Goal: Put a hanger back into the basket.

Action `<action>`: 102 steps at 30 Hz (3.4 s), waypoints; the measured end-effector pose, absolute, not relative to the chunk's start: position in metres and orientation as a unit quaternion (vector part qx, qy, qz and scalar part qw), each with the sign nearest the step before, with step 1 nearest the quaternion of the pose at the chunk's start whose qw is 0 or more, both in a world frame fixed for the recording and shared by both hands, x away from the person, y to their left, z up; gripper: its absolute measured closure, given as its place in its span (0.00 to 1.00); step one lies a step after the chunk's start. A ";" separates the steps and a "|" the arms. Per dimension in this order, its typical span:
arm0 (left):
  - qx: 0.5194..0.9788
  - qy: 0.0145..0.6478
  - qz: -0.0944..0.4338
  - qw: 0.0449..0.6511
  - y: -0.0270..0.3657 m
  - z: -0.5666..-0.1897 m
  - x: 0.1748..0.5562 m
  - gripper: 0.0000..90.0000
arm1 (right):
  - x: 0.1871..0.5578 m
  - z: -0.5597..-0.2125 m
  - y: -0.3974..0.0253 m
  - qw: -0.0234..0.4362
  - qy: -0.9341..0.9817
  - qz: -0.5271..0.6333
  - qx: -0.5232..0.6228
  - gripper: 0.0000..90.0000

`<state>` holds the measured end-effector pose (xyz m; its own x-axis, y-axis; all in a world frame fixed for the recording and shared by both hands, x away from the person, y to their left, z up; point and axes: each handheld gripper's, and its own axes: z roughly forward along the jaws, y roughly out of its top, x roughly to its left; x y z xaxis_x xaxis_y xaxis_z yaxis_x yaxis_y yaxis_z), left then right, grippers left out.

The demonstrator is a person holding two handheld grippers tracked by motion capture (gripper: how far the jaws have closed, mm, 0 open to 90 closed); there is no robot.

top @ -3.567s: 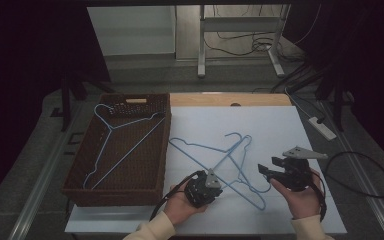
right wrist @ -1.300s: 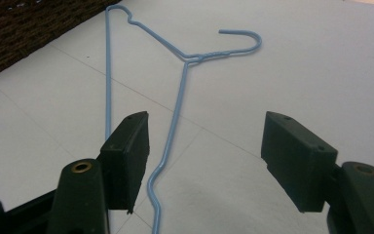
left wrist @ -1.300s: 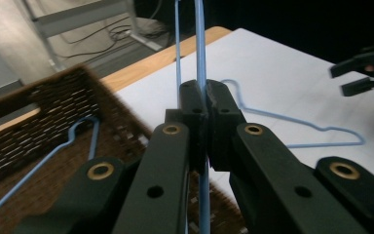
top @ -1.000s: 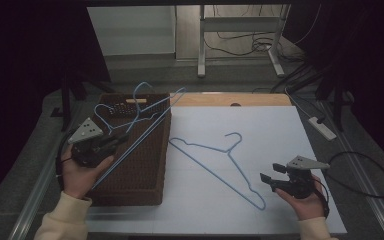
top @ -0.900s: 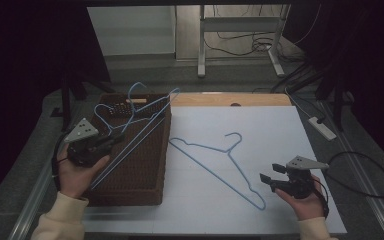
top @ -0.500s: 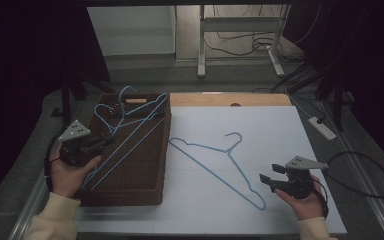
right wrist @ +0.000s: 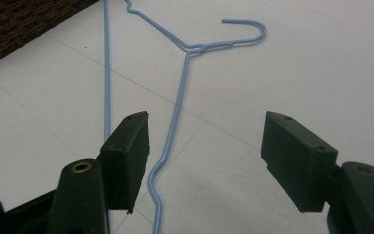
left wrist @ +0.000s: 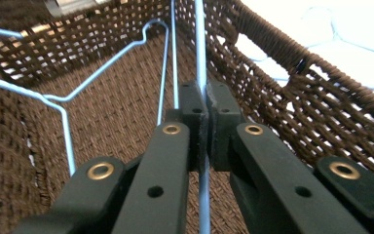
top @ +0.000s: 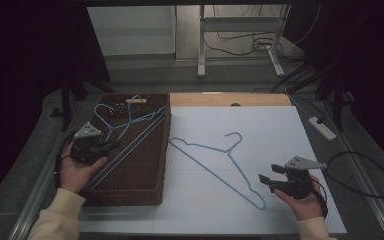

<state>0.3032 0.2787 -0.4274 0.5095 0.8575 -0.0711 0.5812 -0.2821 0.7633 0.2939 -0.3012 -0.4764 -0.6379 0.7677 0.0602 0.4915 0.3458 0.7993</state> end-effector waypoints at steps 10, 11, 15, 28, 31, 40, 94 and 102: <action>0.790 0.481 0.179 0.336 0.277 -0.438 0.314 0.98 | 0.294 -0.476 -0.300 0.166 0.805 0.416 0.390 0.39; 0.789 0.485 0.178 0.333 0.278 -0.439 0.315 0.98 | 0.294 -0.476 -0.300 0.166 0.805 0.416 0.390 0.39; 0.793 0.499 0.178 0.302 0.279 -0.444 0.319 0.97 | 0.293 -0.476 -0.300 0.165 0.805 0.415 0.390 0.39; 0.786 0.540 0.170 0.247 0.282 -0.456 0.332 0.97 | 0.294 -0.477 -0.299 0.164 0.808 0.412 0.387 0.39; 0.789 0.540 0.185 0.227 0.281 -0.458 0.333 0.88 | 0.294 -0.476 -0.300 0.163 0.809 0.412 0.386 0.39; 0.771 0.524 0.254 0.257 0.280 -0.443 0.316 0.53 | 0.294 -0.477 -0.300 0.163 0.809 0.412 0.387 0.39; 0.779 0.387 0.191 0.455 0.203 -0.430 0.226 0.41 | 0.295 -0.476 -0.297 0.161 0.817 0.410 0.373 0.36; 0.779 0.392 0.189 0.450 0.208 -0.436 0.226 0.41 | 0.299 -0.477 -0.291 0.149 0.828 0.404 0.360 0.33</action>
<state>0.2260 0.2083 -0.4359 0.6206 0.7820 -0.0579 0.4406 -0.2868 0.8507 0.2989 -0.2913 -0.4772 -0.6961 0.7167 0.0439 0.4754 0.4143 0.7761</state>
